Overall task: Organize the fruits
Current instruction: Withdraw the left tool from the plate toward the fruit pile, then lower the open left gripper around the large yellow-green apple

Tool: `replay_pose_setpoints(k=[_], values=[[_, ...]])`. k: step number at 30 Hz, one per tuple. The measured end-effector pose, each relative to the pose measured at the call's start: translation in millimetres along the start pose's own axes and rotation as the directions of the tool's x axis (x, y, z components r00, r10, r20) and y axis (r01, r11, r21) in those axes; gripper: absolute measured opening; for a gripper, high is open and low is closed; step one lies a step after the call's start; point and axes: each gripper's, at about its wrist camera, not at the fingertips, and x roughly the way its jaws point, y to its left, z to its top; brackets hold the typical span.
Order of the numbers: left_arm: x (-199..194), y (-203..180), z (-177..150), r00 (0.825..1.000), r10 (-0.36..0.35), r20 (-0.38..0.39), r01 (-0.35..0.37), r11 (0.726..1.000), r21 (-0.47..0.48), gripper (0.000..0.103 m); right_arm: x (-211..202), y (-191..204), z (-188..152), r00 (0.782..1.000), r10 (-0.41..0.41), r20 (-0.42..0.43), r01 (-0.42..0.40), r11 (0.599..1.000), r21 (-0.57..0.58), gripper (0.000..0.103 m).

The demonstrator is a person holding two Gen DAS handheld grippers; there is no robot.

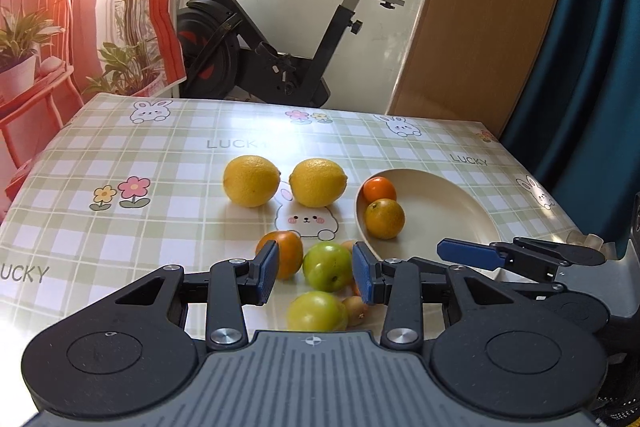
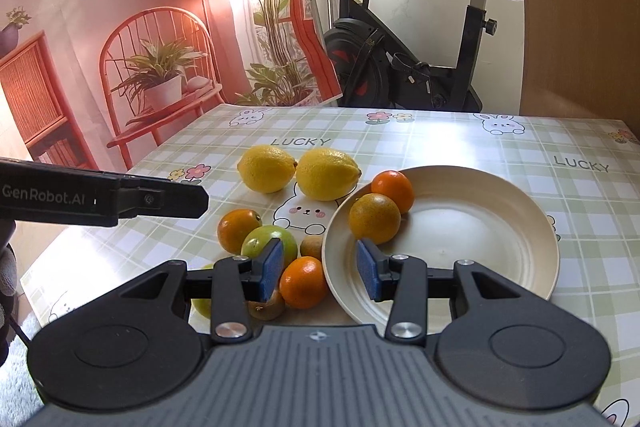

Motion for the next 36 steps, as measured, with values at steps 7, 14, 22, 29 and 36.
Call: replay_pose_setpoints(k=[7, 14, 22, 29, 36], values=[[-13, 32, -11, 0.998, 0.061, -0.001, -0.061, 0.996, -0.068, 0.042, 4, 14, -4, 0.999, 0.032, -0.016, -0.033, 0.999, -0.041, 0.044], [-4, 33, -19, 0.999, 0.018, -0.029, -0.020, 0.996, -0.085, 0.042, 13, 23, -11, 0.997, 0.058, -0.053, -0.061, 0.995, -0.076, 0.044], [6, 34, -23, 0.998, -0.047, -0.038, 0.042, 0.990, -0.132, 0.042, 30, 45, -20, 0.988, 0.110, -0.111, -0.129, 0.975, -0.181, 0.044], [21, 29, -26, 0.992, -0.101, -0.070, 0.090, 0.985, -0.148, 0.042, 44, 58, -24, 0.982, 0.136, -0.130, -0.166, 0.951, -0.262, 0.044], [34, 24, -29, 0.988, -0.118, -0.103, 0.100, 0.982, -0.158, 0.043, 57, 61, -24, 0.977, 0.155, -0.149, -0.192, 0.939, -0.285, 0.047]])
